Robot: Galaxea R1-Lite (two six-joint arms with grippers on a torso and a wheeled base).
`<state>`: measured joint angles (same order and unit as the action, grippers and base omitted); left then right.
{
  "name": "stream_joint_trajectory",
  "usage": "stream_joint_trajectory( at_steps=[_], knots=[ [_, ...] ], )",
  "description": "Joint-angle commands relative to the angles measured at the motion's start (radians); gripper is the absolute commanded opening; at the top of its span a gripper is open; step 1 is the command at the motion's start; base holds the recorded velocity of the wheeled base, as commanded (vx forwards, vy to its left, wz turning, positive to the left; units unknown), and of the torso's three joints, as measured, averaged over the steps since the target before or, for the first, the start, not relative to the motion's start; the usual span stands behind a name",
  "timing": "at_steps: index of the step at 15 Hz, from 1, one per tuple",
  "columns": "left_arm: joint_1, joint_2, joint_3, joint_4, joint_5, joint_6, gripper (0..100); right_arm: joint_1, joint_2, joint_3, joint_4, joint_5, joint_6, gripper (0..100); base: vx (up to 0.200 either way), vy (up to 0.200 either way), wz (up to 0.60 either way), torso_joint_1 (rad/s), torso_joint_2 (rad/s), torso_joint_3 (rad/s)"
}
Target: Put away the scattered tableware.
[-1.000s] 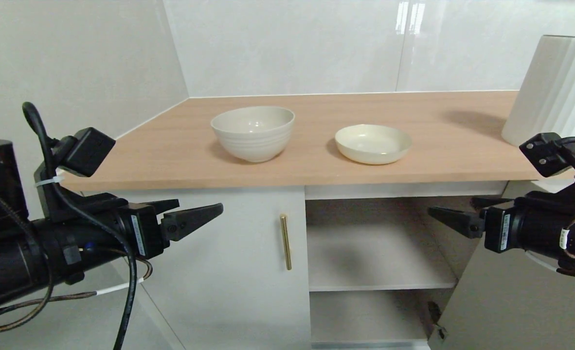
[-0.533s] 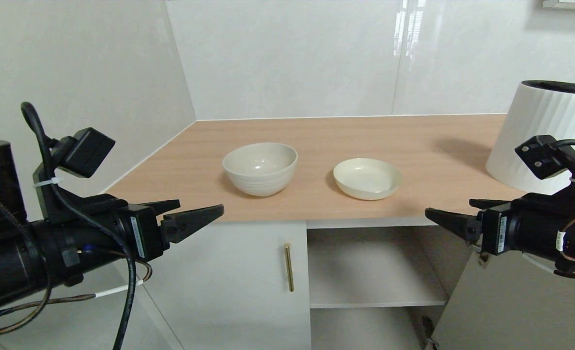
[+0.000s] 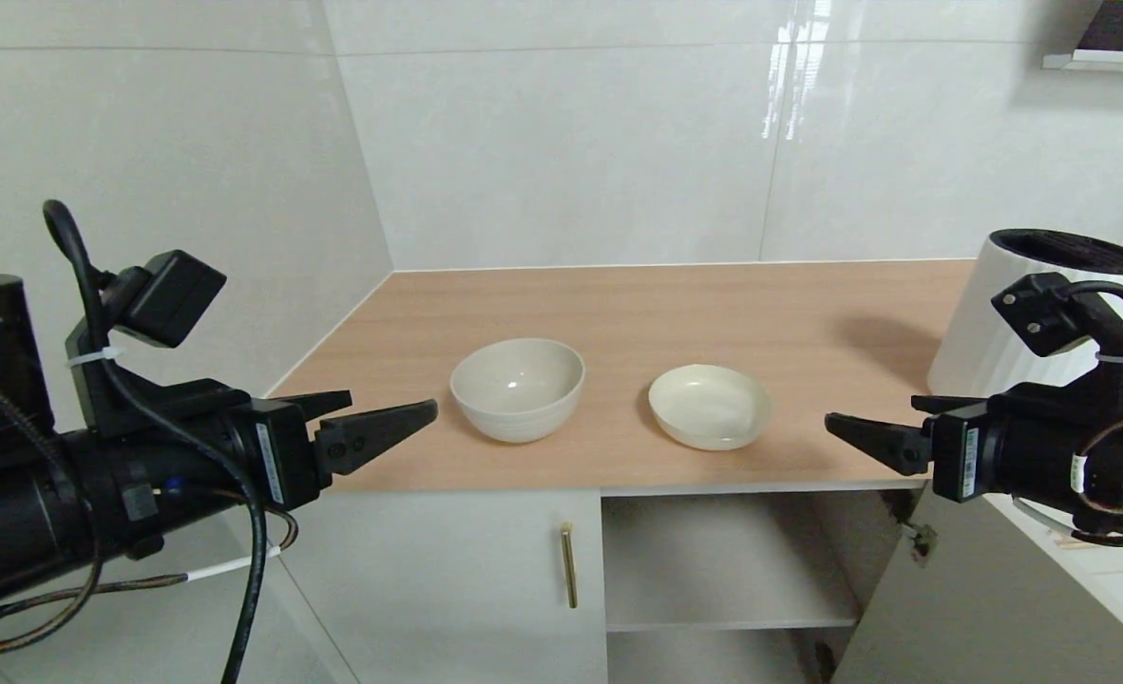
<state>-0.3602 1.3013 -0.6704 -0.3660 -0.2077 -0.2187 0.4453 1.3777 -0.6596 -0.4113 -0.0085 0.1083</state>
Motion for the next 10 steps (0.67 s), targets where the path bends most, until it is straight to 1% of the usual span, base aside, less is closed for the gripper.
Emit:
stream_joint_trajectory(
  at_steps=[1,2,4,6,7,8,9,10],
  knots=[
    [0.000,0.006,-0.003,0.001,0.001,-0.001,100,0.000,0.012,0.001,0.000,-0.002,-0.001,100,0.000,0.000,0.00,0.159,-0.36,-0.198],
    [0.010,0.006,-0.018,0.002,0.004,-0.001,100,-0.002,0.021,-0.003,0.000,-0.004,-0.006,100,0.000,0.000,0.00,0.100,-0.20,-0.119],
    [0.061,0.023,-0.061,0.004,0.004,-0.001,100,-0.005,0.083,-0.071,-0.018,-0.024,-0.025,100,0.000,0.000,0.00,0.046,-0.08,-0.056],
    [0.087,0.073,-0.135,0.032,0.005,-0.005,100,-0.005,0.159,-0.144,0.002,-0.091,-0.018,100,0.000,0.000,0.00,0.000,0.00,0.000],
    [0.095,0.112,-0.193,0.078,0.008,-0.007,100,-0.007,0.208,-0.190,0.028,-0.131,-0.018,100,0.000,0.000,0.00,0.000,0.00,0.000],
    [0.095,0.174,-0.314,0.228,0.060,-0.028,100,-0.007,0.278,-0.285,0.101,-0.166,0.002,100,0.000,0.000,0.00,0.000,0.00,0.000],
    [0.095,0.211,-0.386,0.317,0.100,-0.051,100,-0.005,0.294,-0.330,0.152,-0.168,0.039,100,0.000,0.000,0.00,0.000,0.00,0.000],
    [0.095,0.279,-0.506,0.461,0.171,-0.100,100,-0.004,0.325,-0.408,0.259,-0.171,0.140,100,0.000,0.000,0.00,0.000,0.00,0.000]
  ],
)
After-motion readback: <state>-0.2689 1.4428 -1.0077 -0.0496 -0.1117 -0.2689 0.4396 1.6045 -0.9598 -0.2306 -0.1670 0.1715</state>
